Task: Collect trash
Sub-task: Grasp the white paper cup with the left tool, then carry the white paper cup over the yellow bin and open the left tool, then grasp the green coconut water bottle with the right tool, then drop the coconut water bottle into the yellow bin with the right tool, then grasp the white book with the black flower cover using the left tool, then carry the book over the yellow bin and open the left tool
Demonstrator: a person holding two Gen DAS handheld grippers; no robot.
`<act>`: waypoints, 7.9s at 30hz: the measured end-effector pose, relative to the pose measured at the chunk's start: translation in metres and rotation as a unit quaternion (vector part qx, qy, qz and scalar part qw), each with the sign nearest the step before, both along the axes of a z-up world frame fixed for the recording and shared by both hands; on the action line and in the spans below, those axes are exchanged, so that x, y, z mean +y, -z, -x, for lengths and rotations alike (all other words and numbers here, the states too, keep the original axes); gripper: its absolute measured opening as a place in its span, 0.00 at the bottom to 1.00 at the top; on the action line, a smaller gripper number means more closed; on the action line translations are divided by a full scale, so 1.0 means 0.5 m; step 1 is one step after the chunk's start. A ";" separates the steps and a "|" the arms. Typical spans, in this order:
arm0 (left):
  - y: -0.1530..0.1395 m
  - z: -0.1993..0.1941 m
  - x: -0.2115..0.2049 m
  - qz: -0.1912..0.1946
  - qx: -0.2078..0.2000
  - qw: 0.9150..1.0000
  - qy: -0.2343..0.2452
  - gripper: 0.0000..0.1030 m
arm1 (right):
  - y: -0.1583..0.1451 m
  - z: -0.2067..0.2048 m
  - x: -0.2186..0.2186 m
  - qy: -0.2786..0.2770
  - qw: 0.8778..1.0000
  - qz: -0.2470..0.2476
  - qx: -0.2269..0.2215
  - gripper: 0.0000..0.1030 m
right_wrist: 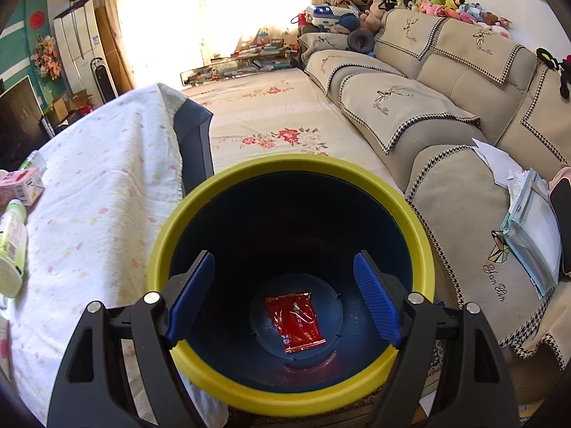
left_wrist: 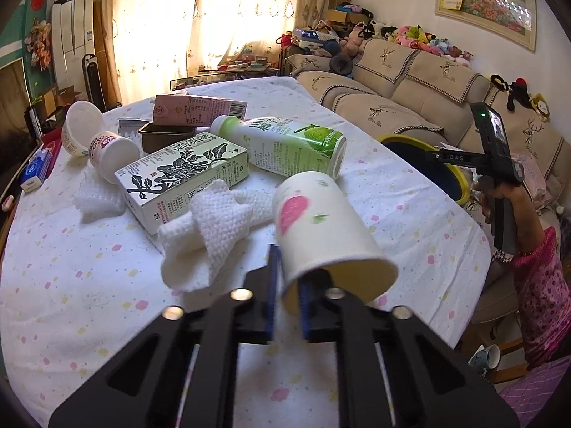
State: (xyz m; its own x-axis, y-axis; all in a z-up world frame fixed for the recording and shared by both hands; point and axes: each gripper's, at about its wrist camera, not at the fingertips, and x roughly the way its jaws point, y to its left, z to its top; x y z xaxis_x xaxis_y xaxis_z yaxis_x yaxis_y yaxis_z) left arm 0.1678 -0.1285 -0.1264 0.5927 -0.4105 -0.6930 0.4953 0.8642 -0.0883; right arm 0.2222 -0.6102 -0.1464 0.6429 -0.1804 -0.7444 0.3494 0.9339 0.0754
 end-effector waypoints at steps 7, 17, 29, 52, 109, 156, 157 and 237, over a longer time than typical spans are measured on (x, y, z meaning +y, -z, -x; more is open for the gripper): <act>-0.042 0.025 -0.013 0.010 -0.027 1.000 0.011 0.03 | -0.047 0.064 0.015 -0.007 0.999 -0.008 -0.037 0.76; -0.137 0.020 -0.151 0.036 -0.030 0.996 0.078 0.03 | -0.110 0.216 -0.003 0.030 0.996 0.022 -0.086 0.79; -0.108 -0.104 -0.515 0.012 -0.007 0.984 0.179 0.03 | -0.132 0.356 -0.102 0.103 0.988 -0.002 -0.116 0.80; -0.186 -0.150 -0.351 0.067 -0.084 0.989 0.102 0.75 | -0.105 0.275 -0.018 0.033 0.993 -0.042 -0.101 0.83; -0.092 -0.229 0.289 0.076 -0.146 0.967 -0.192 0.87 | -0.222 0.026 0.384 -0.277 0.952 -0.053 -0.122 0.48; -0.028 -0.258 0.163 0.039 -0.056 0.998 -0.009 0.87 | -0.004 -0.022 0.040 0.019 1.000 -0.009 0.016 0.63; -0.021 -0.262 0.156 0.031 -0.052 0.998 -0.005 0.87 | -0.003 -0.020 0.039 0.020 1.000 -0.011 0.015 0.63; -0.141 -0.173 -0.229 0.005 -0.057 0.987 0.148 0.72 | -0.092 0.130 -0.020 0.018 0.997 -0.039 -0.070 0.72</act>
State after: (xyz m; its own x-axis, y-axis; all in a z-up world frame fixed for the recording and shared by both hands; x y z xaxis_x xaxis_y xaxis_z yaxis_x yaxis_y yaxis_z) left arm 0.2543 -0.2433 -0.0559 0.5190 -0.5835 -0.6247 0.7335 0.6793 -0.0251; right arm 0.1572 -0.6200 -0.1002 0.7357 -0.1498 -0.6605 0.3632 0.9104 0.1981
